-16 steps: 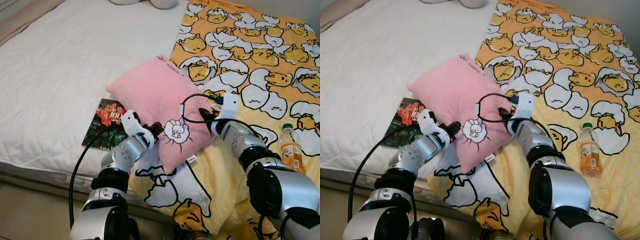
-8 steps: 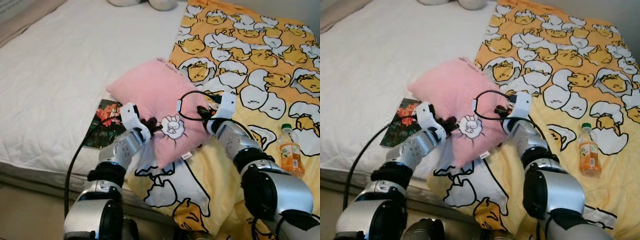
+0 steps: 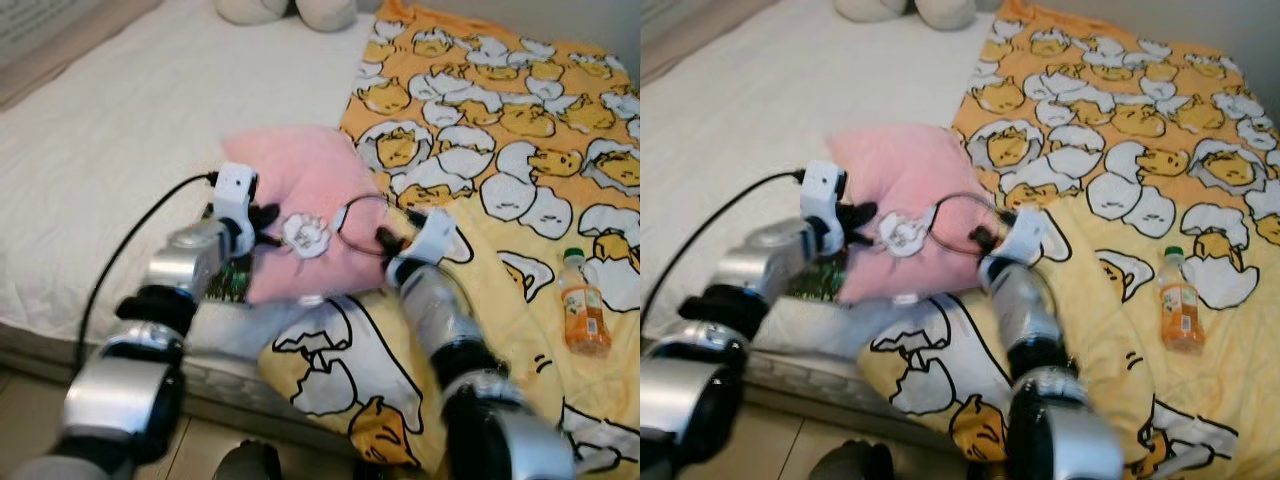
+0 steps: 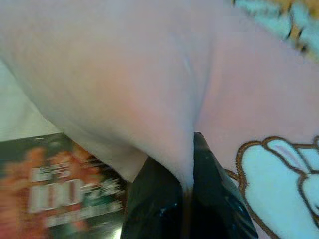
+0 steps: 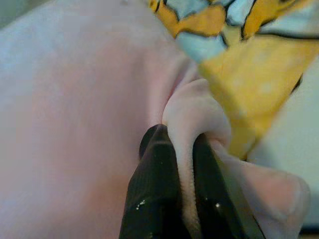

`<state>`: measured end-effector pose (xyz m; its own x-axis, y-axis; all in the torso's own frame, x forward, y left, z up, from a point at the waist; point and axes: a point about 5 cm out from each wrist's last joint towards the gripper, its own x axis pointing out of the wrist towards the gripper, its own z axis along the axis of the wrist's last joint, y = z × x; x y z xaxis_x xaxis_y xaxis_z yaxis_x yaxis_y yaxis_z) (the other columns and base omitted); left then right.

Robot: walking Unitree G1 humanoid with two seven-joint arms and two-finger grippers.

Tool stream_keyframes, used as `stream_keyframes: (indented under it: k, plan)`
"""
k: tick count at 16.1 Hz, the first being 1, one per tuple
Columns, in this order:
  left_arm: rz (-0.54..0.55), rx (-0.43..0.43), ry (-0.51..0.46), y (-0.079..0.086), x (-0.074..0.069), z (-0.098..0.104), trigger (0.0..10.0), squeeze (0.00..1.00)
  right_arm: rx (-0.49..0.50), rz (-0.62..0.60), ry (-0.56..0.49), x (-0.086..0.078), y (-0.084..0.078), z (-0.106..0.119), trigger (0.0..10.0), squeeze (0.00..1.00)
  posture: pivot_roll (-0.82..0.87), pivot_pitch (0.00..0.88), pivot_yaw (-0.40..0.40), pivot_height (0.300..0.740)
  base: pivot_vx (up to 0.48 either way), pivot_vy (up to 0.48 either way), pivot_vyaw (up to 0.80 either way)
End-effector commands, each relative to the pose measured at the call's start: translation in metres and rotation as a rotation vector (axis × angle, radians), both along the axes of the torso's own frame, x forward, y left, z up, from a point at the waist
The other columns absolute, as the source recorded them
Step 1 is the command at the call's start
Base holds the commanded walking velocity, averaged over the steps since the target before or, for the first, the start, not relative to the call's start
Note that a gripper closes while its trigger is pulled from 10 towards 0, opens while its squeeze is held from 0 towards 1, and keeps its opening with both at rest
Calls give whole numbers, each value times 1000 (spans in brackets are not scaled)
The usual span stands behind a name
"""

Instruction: Clean up the room

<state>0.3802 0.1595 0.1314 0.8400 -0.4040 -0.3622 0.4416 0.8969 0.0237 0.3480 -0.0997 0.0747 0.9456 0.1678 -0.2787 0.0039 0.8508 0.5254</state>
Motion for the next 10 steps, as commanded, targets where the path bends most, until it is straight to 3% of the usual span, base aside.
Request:
stream_keyframes:
  k: [1, 3, 4, 5, 6, 7, 8, 9, 10]
  plan:
    - [-51, 101, -58, 4, 5, 10, 0, 0, -2, -4, -1, -4, 4, 1, 0, 0, -13, 0, -8, 740, 0, 0, 0]
    - [-115, 186, -135, 8, 9, 22, 0, 0, 11, 86, -6, -18, 32, 1, 0, 0, -19, 0, -6, 740, 0, 0, 0]
    - [-127, 194, -147, 8, 10, 24, 0, 0, 17, 106, -5, -21, 37, 1, 0, 0, -20, 0, -6, 740, 0, 0, 0]
    - [-157, 221, -174, 8, 12, 28, 0, 0, 29, 169, -7, -26, 50, 3, 0, 0, -22, 0, -4, 740, 0, 0, 0]
    - [-191, 302, -213, 9, 13, 33, 0, 0, -8, 278, -50, -30, 65, 10, 0, 0, -23, 0, -4, 740, 0, 0, 0]
    - [-222, 328, -234, 7, 14, 38, 0, 0, -31, 308, -95, -29, 68, 17, 10000, 855, -23, 0, -5, 740, 0, 0, 0]
    - [-228, 294, -244, 4, 16, 42, 0, 0, -121, 298, -157, -25, 60, 24, 10000, 1000, -23, 0, -4, 740, 0, 0, 0]
    - [-231, 285, -248, 3, 16, 43, 0, 0, -154, 299, -182, -24, 58, 27, 10000, 1000, -23, 0, -4, 740, 0, 0, 0]
    - [-258, 284, -251, 2, 13, 36, 0, 0, -300, 292, -291, -24, 45, 42, 10000, 1000, -24, 0, -8, 740, 0, 0, 0]
